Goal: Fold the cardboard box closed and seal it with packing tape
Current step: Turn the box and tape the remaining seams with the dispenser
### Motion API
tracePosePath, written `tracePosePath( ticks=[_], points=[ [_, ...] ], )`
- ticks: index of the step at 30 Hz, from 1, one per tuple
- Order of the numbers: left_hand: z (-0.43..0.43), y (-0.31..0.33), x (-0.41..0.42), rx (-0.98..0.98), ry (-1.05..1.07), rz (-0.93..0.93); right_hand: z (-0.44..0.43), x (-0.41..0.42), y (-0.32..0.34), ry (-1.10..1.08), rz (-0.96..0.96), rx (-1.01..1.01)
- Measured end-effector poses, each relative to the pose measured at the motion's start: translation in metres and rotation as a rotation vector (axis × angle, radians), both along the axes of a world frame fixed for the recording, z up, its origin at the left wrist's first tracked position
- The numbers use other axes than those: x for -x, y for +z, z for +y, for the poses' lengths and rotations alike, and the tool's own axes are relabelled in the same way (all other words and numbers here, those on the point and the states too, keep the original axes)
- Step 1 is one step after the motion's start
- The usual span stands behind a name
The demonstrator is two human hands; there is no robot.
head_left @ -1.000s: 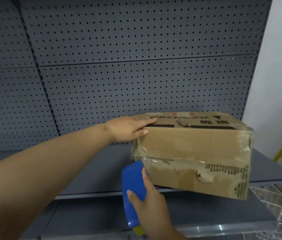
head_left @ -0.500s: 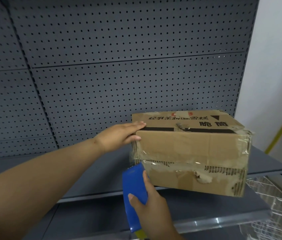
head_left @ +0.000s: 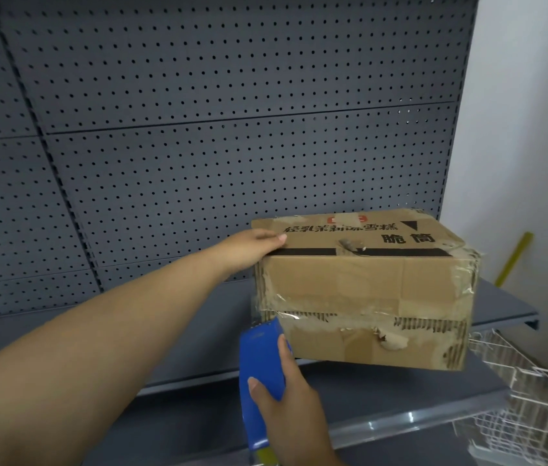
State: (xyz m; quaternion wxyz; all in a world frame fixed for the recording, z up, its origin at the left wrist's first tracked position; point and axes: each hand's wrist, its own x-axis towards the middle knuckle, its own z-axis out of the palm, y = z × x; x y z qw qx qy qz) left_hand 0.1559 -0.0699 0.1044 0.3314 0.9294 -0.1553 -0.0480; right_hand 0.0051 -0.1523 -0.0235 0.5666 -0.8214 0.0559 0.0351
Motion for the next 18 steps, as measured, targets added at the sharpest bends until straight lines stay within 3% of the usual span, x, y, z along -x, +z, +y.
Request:
tracePosePath(
  ticks=[9,13,16,18],
  points=[
    [-0.031,0.023,-0.037,-0.588,0.005,-0.326,0.0,-0.001,0.0,0.098,0.032,0.085],
    [-0.046,0.022,-0.045,-0.549,-0.035,-0.315,-0.006,-0.007,0.004,0.124,0.027,0.029],
    [-0.048,0.025,-0.037,-0.333,-0.265,-0.15,-0.014,-0.016,0.007,0.126,0.016,0.026],
    [-0.048,0.025,-0.033,-0.388,-0.416,-0.099,-0.02,-0.018,0.006,0.115,0.008,0.025]
  ],
)
